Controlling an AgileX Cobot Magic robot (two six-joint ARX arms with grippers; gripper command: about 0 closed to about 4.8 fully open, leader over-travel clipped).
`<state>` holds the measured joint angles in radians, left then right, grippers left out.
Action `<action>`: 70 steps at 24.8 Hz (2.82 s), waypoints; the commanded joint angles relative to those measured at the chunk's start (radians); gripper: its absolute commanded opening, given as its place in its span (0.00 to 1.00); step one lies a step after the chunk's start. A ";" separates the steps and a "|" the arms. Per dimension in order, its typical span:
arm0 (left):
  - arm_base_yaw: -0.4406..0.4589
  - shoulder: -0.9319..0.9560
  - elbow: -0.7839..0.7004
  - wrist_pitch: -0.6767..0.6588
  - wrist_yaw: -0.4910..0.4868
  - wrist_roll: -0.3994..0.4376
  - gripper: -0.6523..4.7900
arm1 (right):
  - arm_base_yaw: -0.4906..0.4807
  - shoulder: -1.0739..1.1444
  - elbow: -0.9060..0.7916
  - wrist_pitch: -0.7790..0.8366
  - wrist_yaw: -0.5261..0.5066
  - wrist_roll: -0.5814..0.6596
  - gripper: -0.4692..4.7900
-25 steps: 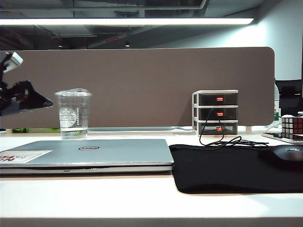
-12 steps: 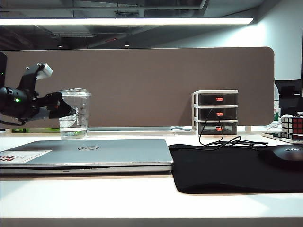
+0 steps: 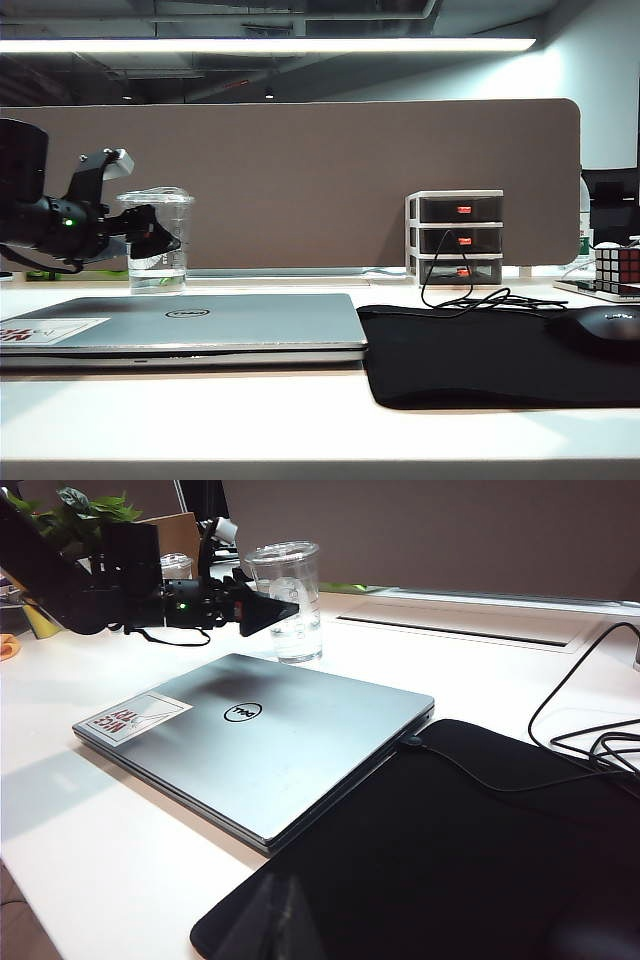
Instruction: Pick up the coffee cup and place it on the left side of the laptop.
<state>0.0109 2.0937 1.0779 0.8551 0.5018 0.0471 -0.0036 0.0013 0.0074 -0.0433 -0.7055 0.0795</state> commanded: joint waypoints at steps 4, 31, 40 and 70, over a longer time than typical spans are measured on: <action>-0.023 0.037 0.058 0.007 -0.066 -0.006 1.00 | 0.000 -0.002 -0.006 0.009 -0.004 0.002 0.09; -0.033 0.030 0.101 0.006 -0.172 0.004 0.78 | 0.000 -0.002 -0.006 -0.034 0.000 -0.002 0.09; 0.059 -0.093 0.011 -0.008 -0.163 0.005 0.78 | 0.000 -0.002 -0.006 -0.030 0.008 -0.003 0.09; 0.217 -0.383 -0.674 0.367 -0.251 -0.013 0.78 | 0.000 -0.002 -0.005 -0.003 0.048 -0.001 0.09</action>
<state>0.2245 1.7161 0.4019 1.1851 0.2737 0.0265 -0.0036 0.0013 0.0074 -0.0616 -0.6552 0.0788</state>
